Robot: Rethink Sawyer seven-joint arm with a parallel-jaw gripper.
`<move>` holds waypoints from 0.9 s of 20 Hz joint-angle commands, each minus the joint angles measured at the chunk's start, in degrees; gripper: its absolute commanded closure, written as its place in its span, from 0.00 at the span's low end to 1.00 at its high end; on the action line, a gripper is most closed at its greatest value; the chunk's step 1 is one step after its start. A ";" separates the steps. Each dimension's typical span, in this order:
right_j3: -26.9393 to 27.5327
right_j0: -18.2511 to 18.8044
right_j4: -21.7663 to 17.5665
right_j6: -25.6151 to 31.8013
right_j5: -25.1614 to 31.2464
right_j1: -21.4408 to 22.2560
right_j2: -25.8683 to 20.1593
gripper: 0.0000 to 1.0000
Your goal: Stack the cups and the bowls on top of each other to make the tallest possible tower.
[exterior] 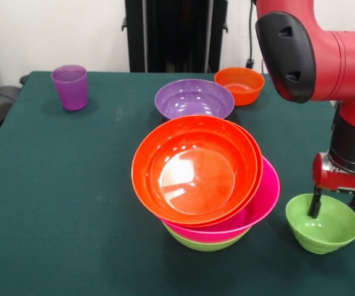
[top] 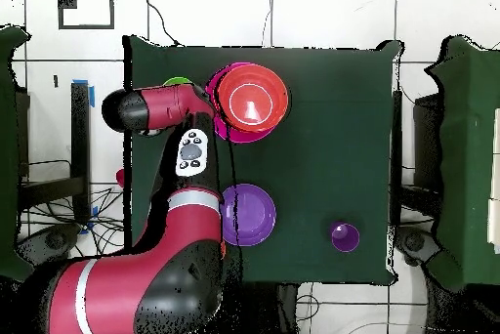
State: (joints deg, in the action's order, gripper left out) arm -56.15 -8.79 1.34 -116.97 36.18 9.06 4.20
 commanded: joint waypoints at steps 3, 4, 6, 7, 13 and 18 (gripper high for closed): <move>-6.59 0.77 -2.57 -3.32 -6.24 -2.38 -3.88 1.00; -6.77 0.90 -2.63 -3.01 -6.37 -2.28 -4.09 1.00; -6.79 0.96 -2.42 -2.90 -6.10 -2.24 -4.16 1.00; -6.82 0.96 -2.42 -2.86 -6.25 -2.25 -4.14 1.00; -6.70 0.63 -2.45 -2.90 -5.40 -2.03 -3.48 1.00; -6.08 1.25 -0.94 -0.61 5.50 2.76 -2.92 1.00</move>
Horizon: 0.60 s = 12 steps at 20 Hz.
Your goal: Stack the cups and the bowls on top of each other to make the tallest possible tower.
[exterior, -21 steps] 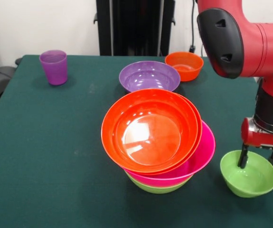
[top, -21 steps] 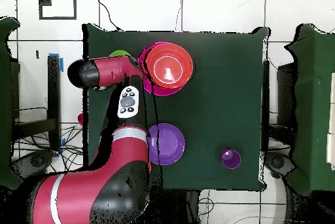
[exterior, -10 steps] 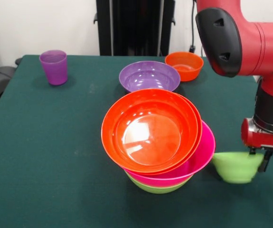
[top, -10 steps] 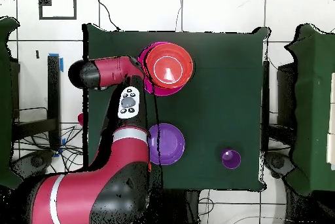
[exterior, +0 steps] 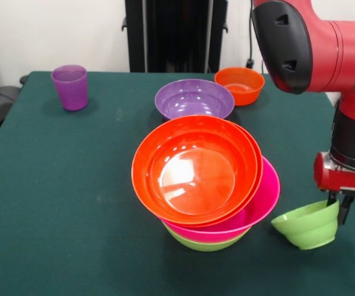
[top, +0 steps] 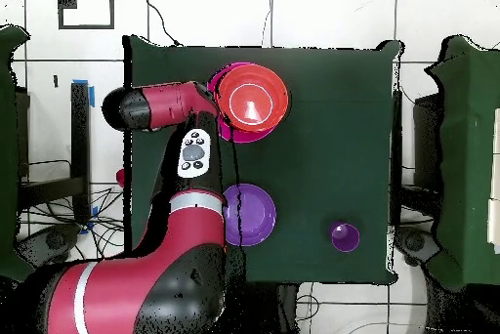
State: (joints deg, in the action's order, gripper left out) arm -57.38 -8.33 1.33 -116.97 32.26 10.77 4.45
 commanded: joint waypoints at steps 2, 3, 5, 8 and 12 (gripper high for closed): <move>-2.40 0.84 -0.63 0.74 18.65 4.56 -1.71 1.00; -1.16 0.93 -0.37 1.02 22.56 6.28 -1.14 1.00; 0.86 1.16 -0.33 1.53 28.18 7.73 -0.80 1.00; 1.11 1.64 -0.32 1.78 32.89 9.73 -0.98 1.00; 1.87 1.68 -0.67 1.00 37.02 11.54 -1.00 1.00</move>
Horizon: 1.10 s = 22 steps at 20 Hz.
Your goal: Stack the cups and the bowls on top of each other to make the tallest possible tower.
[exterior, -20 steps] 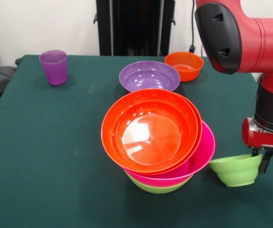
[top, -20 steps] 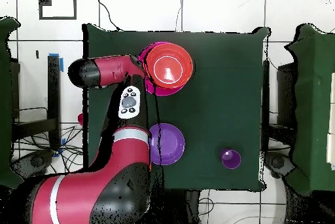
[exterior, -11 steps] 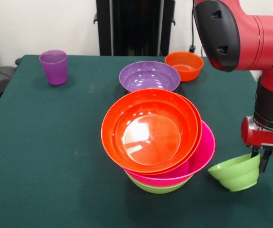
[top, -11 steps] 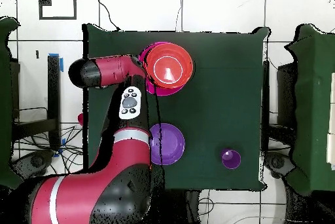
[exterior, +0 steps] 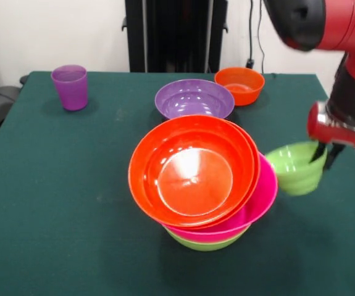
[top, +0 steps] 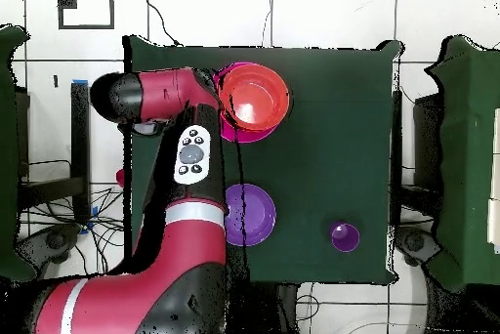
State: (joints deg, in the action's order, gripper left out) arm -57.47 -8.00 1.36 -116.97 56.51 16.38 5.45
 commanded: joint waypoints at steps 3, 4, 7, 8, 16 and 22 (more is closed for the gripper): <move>0.42 1.37 -0.76 0.47 11.98 7.28 -2.48 1.00; -0.28 1.36 -0.69 0.44 12.13 7.85 -2.57 1.00; -0.87 1.40 -0.49 -0.06 11.23 8.23 -3.08 1.00; -1.09 1.32 -0.49 -0.46 10.42 8.41 -3.07 1.00; 4.90 1.64 -1.00 -1.10 14.58 5.00 -3.21 1.00; 7.11 2.16 -1.75 0.06 16.66 3.92 -2.70 1.00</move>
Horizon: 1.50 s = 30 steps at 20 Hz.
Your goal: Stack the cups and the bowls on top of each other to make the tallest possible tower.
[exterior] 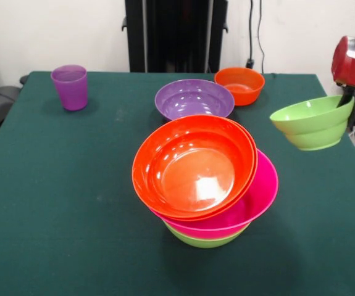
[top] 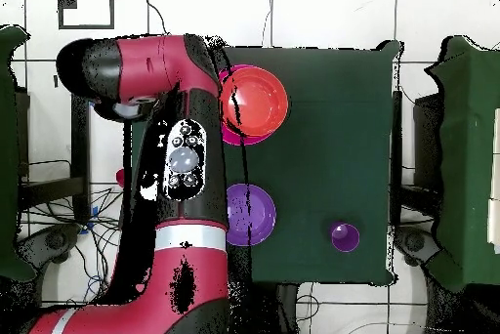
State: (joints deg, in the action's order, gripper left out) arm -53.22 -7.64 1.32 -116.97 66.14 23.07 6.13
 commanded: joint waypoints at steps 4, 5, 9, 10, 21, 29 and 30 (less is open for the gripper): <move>5.75 3.15 -2.56 3.17 16.76 -1.13 -2.44 1.00; 6.95 3.46 -3.08 4.02 19.33 -0.76 -2.02 1.00; 13.37 4.10 -3.81 5.44 27.81 -0.46 -1.90 1.00; 15.22 4.09 -4.13 5.61 29.92 -0.83 -1.88 1.00; 27.74 5.03 -7.43 8.99 41.57 -4.53 -2.02 1.00; 30.16 6.35 -9.72 14.96 40.46 -6.13 -1.95 1.00; 30.35 6.50 -9.85 15.94 40.17 -6.27 -2.06 1.00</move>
State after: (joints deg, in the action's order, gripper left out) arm -24.61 -3.15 -3.55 -116.94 102.69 21.96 7.23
